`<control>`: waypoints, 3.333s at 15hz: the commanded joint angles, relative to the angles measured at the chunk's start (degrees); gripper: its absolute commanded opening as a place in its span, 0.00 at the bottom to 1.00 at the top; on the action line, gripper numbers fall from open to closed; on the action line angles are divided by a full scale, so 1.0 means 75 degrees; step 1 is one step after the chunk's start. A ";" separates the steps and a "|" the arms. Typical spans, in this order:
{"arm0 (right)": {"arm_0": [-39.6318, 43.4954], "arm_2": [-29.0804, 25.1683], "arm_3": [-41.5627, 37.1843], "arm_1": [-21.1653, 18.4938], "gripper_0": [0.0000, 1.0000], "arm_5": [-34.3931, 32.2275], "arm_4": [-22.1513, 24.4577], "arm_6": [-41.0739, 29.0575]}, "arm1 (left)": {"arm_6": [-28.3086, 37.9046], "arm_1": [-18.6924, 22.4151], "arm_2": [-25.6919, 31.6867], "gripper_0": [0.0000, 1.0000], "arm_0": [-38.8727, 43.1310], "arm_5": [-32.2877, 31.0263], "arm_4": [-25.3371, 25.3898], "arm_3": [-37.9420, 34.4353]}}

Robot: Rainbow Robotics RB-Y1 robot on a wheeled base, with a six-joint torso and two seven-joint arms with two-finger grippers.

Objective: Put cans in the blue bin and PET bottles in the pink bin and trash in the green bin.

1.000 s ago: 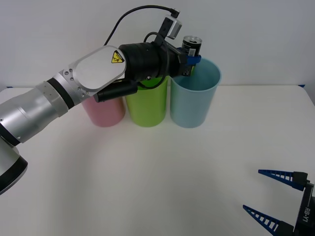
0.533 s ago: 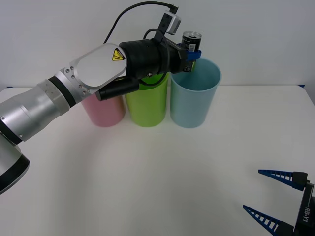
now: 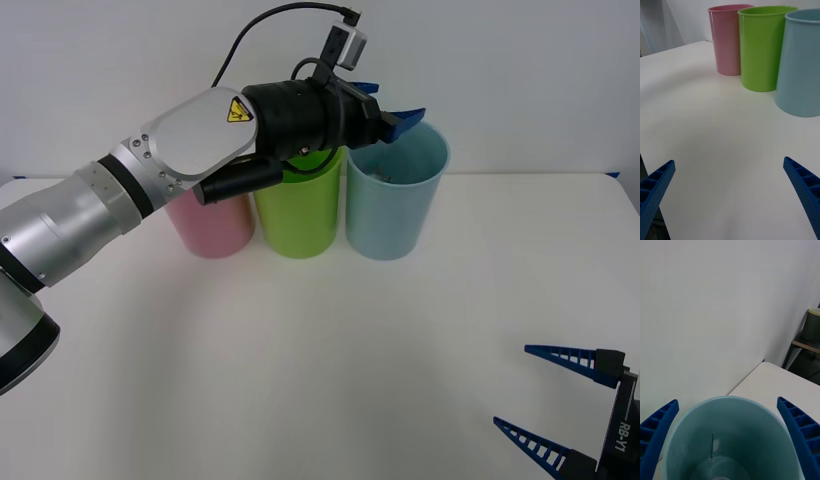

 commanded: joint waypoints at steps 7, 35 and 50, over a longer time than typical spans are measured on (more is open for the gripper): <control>0.0000 0.0000 0.0000 0.0000 1.00 0.0000 0.0000 0.0000 | -0.1567 0.0667 -0.0001 1.00 0.0086 -0.0355 0.1571 -0.0514; 0.0000 0.0000 0.0000 0.0000 1.00 0.0000 0.0000 0.0000 | -0.4332 0.2882 0.7921 1.00 1.0316 -0.4527 0.2145 -0.6479; 0.0000 0.0000 0.0000 0.0000 1.00 0.0000 0.0000 0.0000 | -0.4297 0.0761 0.8776 1.00 1.2203 -0.5312 0.0481 -0.7077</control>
